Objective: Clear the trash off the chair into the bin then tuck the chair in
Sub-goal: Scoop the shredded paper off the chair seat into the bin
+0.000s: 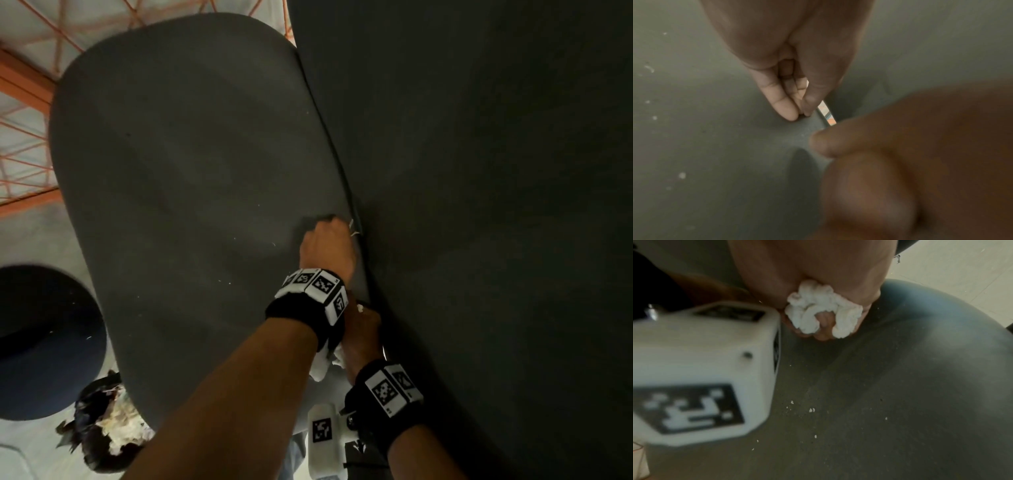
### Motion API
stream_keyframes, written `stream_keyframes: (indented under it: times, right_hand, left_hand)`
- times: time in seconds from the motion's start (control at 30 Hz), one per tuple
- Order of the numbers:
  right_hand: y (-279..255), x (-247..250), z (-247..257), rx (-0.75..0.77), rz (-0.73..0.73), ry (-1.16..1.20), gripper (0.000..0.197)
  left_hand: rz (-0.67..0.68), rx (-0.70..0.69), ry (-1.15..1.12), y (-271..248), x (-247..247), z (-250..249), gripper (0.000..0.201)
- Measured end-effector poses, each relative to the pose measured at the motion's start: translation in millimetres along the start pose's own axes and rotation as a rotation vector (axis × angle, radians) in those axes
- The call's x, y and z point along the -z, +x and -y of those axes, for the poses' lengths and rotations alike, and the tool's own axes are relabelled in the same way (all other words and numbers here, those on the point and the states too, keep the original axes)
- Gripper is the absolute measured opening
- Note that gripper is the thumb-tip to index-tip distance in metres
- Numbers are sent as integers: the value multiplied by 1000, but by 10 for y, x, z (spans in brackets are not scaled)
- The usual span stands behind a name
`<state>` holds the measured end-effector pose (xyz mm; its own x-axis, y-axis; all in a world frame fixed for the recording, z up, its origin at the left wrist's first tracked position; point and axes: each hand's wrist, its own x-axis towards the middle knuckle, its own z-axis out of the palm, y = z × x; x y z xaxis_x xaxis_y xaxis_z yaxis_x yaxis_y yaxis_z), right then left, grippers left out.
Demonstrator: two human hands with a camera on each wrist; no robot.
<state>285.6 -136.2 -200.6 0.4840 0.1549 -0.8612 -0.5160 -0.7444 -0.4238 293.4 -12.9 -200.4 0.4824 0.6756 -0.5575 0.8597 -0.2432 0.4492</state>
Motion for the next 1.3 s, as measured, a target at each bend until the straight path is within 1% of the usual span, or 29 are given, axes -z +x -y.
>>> stream_keyframes:
  times: [0.07, 0.2, 0.33, 0.43, 0.5, 0.53, 0.6, 0.7, 0.8, 0.87, 0.97, 1.03, 1.13, 1.23, 1.27, 1.3]
  right_hand:
    - [-27, -8, 14, -58, -1, 37, 42]
    - [-79, 7, 1, -37, 1, 130, 50]
    - [-97, 24, 9, -13, 0, 131, 43]
    - [-119, 11, 24, -13, -4, 173, 48]
    - [-144, 15, 76, -52, 25, 226, 53]
    - [-135, 13, 92, -64, 36, 227, 53]
    - [-137, 3, 127, -72, 71, 213, 52]
    - [-178, -78, 143, -61, 198, 199, 53]
    - [-379, -257, 158, -106, 372, 85, 57]
    - [-523, -397, 122, -133, 477, 39, 56]
    - [-682, -578, -12, -178, 583, -2, 60]
    - [-787, -723, -117, -208, 646, -19, 51]
    - [-966, -959, -353, -233, 727, -93, 40]
    - [-1193, -1249, -610, -266, 818, -192, 33]
    - [-1221, -1252, -617, -263, 841, -201, 32]
    - [-1290, -1344, -697, -261, 876, -259, 31]
  left_hand:
    - [-9, 8, -6, 3, 15, -11, 20]
    - [6, 44, -26, 9, 36, -28, 22]
    - [91, 51, 12, 21, 83, -75, 31]
    - [168, 89, -88, 20, 210, 48, 30]
    - [169, 88, -193, -108, 353, 227, 21]
    - [170, 64, -229, -228, 430, 324, 17]
    - [194, 6, -302, -567, 567, 501, 16]
    - [245, -73, -322, -1139, 719, 654, 16]
    - [267, -88, -289, -1561, 659, 741, 14]
    - [211, -56, -216, -1768, 600, 824, 9]
    - [30, 10, -170, -1990, 563, 1030, 10]
    - [-49, 98, -172, -2132, 612, 1152, 13]
    - [-71, 224, -248, -2348, 680, 1391, 18]
    - [-41, 246, -457, -2684, 747, 1781, 29]
    - [-17, 242, -499, -2736, 770, 1818, 33]
    - [-20, 267, -534, -2876, 788, 1940, 34]
